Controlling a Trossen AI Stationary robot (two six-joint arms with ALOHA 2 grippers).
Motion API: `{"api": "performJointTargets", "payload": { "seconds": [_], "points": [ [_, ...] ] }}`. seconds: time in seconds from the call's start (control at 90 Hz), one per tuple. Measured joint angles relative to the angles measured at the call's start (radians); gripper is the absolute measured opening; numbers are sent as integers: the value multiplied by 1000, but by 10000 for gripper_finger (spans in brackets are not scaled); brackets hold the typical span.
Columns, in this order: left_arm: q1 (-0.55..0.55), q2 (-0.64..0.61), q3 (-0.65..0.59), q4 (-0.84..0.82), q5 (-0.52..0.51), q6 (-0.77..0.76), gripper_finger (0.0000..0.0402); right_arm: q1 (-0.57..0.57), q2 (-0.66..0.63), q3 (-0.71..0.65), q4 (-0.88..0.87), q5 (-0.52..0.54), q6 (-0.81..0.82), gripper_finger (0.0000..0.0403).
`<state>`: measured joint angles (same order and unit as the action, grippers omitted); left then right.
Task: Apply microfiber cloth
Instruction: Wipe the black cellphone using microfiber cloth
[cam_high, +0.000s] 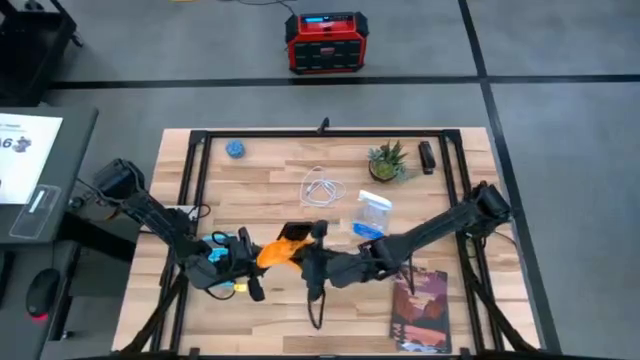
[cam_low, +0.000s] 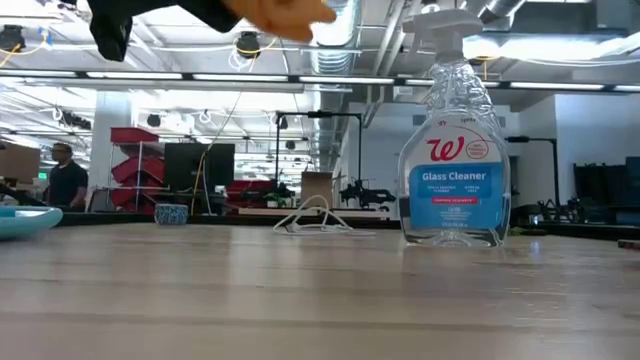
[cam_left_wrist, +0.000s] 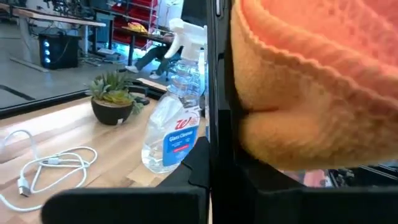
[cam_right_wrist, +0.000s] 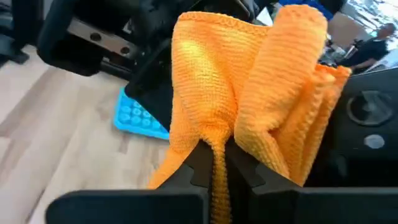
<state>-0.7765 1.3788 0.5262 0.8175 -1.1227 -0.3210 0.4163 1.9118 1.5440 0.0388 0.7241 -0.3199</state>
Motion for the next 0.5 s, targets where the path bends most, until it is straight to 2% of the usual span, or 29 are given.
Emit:
{"api": "performJointTargets", "payload": {
  "seconds": [0.1, 0.133, 0.178, 0.244, 0.389, 0.5],
  "points": [
    [0, 0, 0, 2, -5, -1, 6, 29, 0, 0, 116, 264, -87, 1],
    [0, 0, 0, 1, -5, -1, 6, 33, 0, 0, 151, 310, -126, 1],
    [0, 0, 0, 2, -6, -2, 6, 35, -2, 0, 176, 314, -173, 1],
    [0, 0, 0, 1, -5, -2, 6, 38, -2, 0, 177, 242, -201, 1],
    [0, 0, 0, -2, 30, 9, 6, 20, 23, 2, 156, -64, -162, 1],
    [7, 0, 0, -27, 46, 0, 6, -2, 62, 1, 152, -166, -136, 1]
  ]
}}
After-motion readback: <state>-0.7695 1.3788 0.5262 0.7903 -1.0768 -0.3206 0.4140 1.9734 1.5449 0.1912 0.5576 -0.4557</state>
